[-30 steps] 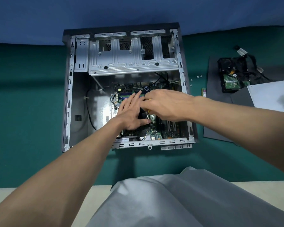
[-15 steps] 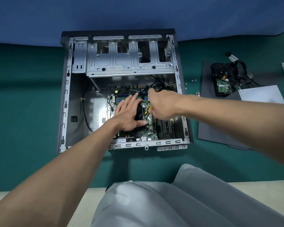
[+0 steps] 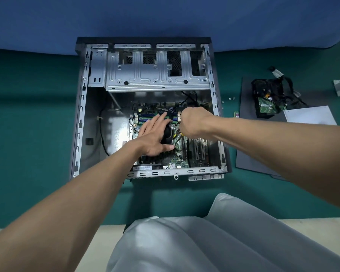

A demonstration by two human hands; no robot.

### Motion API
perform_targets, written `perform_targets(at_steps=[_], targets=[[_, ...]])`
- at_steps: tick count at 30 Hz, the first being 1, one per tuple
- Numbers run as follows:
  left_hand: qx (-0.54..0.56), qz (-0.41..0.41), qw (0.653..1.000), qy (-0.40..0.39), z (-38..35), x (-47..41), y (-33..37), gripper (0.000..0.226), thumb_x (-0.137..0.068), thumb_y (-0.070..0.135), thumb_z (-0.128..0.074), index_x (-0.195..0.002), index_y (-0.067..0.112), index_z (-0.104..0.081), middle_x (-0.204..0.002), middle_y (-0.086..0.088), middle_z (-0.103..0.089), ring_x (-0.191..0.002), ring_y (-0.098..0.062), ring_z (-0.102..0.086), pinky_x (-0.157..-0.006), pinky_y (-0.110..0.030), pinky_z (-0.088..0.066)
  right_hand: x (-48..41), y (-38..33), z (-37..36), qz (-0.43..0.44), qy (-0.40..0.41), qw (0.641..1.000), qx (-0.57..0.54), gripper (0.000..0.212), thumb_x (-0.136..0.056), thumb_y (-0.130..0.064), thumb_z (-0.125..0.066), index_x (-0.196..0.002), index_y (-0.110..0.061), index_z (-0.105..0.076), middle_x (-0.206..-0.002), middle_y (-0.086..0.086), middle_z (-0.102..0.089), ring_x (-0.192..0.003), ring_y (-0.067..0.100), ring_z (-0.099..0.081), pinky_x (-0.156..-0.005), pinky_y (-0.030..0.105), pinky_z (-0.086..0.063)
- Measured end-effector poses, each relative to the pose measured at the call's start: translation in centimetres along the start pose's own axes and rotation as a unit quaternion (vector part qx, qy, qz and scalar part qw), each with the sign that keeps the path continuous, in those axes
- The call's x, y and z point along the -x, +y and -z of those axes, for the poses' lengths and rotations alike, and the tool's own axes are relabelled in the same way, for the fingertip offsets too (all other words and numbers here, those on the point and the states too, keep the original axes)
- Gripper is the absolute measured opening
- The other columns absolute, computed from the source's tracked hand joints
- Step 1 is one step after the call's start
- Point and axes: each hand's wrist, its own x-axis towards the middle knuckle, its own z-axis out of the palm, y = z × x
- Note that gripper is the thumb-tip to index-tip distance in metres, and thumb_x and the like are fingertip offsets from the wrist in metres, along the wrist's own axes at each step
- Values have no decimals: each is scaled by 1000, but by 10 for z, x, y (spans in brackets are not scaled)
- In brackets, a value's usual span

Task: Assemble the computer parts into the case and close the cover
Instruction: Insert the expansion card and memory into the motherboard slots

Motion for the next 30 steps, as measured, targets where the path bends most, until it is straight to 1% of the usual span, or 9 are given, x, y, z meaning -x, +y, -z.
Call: perform_targets(at_steps=[4,9,11,14,17,21,24,27,30], targets=[[-6,-5,1000,2,0,0,0,95,-90,49,-60,-152,33,9,-156,19,27,-141,-1,26,-108,-25,21,14,0,7,113,-56,980,157,17,-96,-11,-48,-110,-4,-53,-84,6,-54,-69,21,-50,-52,25,-36],[-15,-10,1000,0,1,3,1,94,-92,51,-56,-152,30,12,-156,18,27,-141,-1,25,-107,-24,22,16,4,1,314,48,847,427,21,-94,-11,-43,-100,-5,-63,-93,14,-68,-76,31,-64,-56,32,-37],[-31,-14,999,-1,2,4,1,94,-92,53,-55,-152,29,13,-156,17,27,-142,-3,25,-109,-26,21,14,4,-2,276,53,889,362,17,-91,-11,-46,-90,-5,-62,-89,17,-65,-65,28,-54,-57,32,-37],[-57,-19,998,-7,3,5,1,92,-92,55,-53,-152,28,12,-157,14,27,-143,-6,24,-112,-30,18,4,4,-2,56,13,997,59,22,-94,-12,-47,-72,-9,-49,-82,14,-60,-57,20,-49,-51,26,-39],[-82,-22,996,-18,5,6,-1,91,-91,61,-48,-152,29,12,-156,14,28,-144,-8,22,-114,-32,16,0,6,-1,-88,-40,988,-122,10,-98,-10,-45,-95,-2,-49,-78,6,-53,-57,14,-50,-36,19,-37],[-134,-30,990,-33,11,7,-4,95,-85,74,-32,-151,29,19,-155,14,31,-144,-7,21,-118,-35,12,11,6,2,69,-73,989,105,20,-97,-19,-53,-111,-5,-51,-94,10,-58,-80,22,-60,-60,27,-48],[-131,-34,990,-42,13,8,-5,98,-80,78,-26,-151,29,21,-155,14,30,-144,-7,22,-118,-34,12,15,6,5,236,32,898,371,9,-94,-11,-46,-88,-10,-52,-74,5,-45,-65,21,-47,-54,31,-34],[-111,-40,993,-30,13,7,-5,96,-85,73,-36,-151,29,18,-157,14,27,-144,-6,21,-117,-33,12,16,9,5,308,48,839,446,21,-91,-10,-45,-71,-14,-44,-61,0,-33,-63,24,-47,-53,30,-34],[-99,-43,994,-14,10,7,-5,94,-87,70,-43,-152,31,13,-157,17,25,-144,-4,20,-113,-30,15,10,6,-2,223,26,925,308,35,-89,-8,-49,-59,-15,-31,-58,1,-35,-50,17,-41,-42,23,-27]])
